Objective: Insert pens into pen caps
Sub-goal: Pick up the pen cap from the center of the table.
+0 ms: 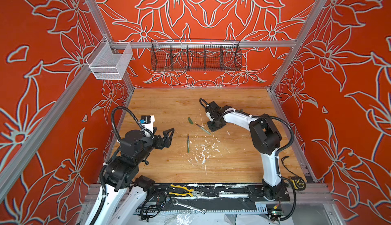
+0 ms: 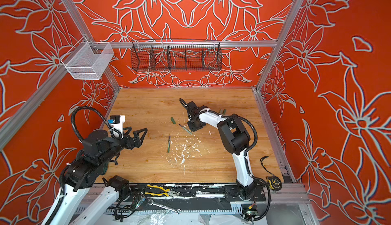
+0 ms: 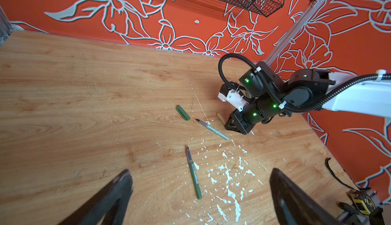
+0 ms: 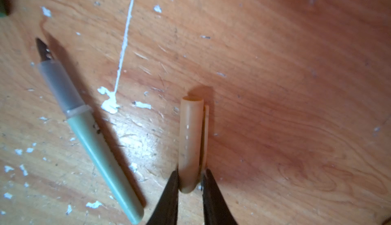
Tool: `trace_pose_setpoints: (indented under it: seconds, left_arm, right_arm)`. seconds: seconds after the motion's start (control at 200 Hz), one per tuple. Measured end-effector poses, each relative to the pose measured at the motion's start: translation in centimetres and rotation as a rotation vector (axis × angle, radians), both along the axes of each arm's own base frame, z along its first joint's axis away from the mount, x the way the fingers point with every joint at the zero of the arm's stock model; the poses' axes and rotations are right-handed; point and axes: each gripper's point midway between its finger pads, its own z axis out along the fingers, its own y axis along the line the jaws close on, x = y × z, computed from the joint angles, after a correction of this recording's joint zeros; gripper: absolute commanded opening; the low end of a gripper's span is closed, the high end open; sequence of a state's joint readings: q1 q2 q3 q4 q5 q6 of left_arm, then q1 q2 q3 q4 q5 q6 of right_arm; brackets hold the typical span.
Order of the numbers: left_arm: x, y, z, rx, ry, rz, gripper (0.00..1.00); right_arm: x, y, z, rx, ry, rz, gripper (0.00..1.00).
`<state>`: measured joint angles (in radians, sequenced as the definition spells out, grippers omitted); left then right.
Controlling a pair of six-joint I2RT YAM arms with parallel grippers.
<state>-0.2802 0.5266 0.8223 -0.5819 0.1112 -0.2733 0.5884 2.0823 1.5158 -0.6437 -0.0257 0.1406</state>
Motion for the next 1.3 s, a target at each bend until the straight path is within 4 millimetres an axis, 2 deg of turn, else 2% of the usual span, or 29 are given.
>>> trace_pose_setpoints:
  seconds: [0.17, 0.375, 0.585, 0.696, 0.786, 0.831, 0.971, 1.051, 1.131, 1.301]
  left_arm:
    - [0.3, -0.5, -0.5, -0.011, 0.031, -0.021, 0.98]
    - [0.3, -1.2, -0.4, -0.045, 0.029, -0.048, 0.98]
    - [1.0, -2.7, -1.8, -0.094, 0.086, -0.099, 0.98]
    - [1.2, -3.2, -2.5, -0.121, 0.108, -0.116, 0.98]
    - [1.3, -3.5, -2.8, -0.139, 0.115, -0.126, 0.98]
    - [1.3, -3.6, -2.8, -0.146, 0.116, -0.129, 0.98]
    - [1.3, -3.9, -2.5, -0.159, 0.109, -0.139, 0.98]
    - [1.3, -3.9, -2.5, -0.161, 0.108, -0.140, 0.98]
    - [1.2, -3.8, -2.3, -0.161, 0.102, -0.140, 0.98]
    - [1.1, -3.7, -2.2, -0.160, 0.094, -0.139, 0.98]
  right_arm:
    - [-0.2, 0.1, 0.2, 0.009, -0.006, 0.022, 0.16]
    - [-0.6, 0.7, 1.6, 0.062, -0.028, 0.060, 0.16]
    - [-2.1, 1.1, 5.2, 0.171, -0.091, 0.103, 0.16]
    - [-2.1, 1.5, 7.1, 0.216, -0.133, 0.113, 0.16]
    - [-2.0, 1.7, 7.7, 0.230, -0.147, 0.118, 0.16]
    - [-2.0, 1.7, 7.7, 0.232, -0.147, 0.119, 0.17]
    - [-1.9, 2.0, 7.4, 0.228, -0.132, 0.132, 0.30]
    - [-0.9, 2.6, 7.0, 0.219, -0.121, 0.138, 0.34]
    - [-0.2, 3.1, 5.7, 0.208, -0.104, 0.141, 0.36]
    - [-0.1, 3.2, 2.5, 0.164, -0.039, 0.155, 0.39]
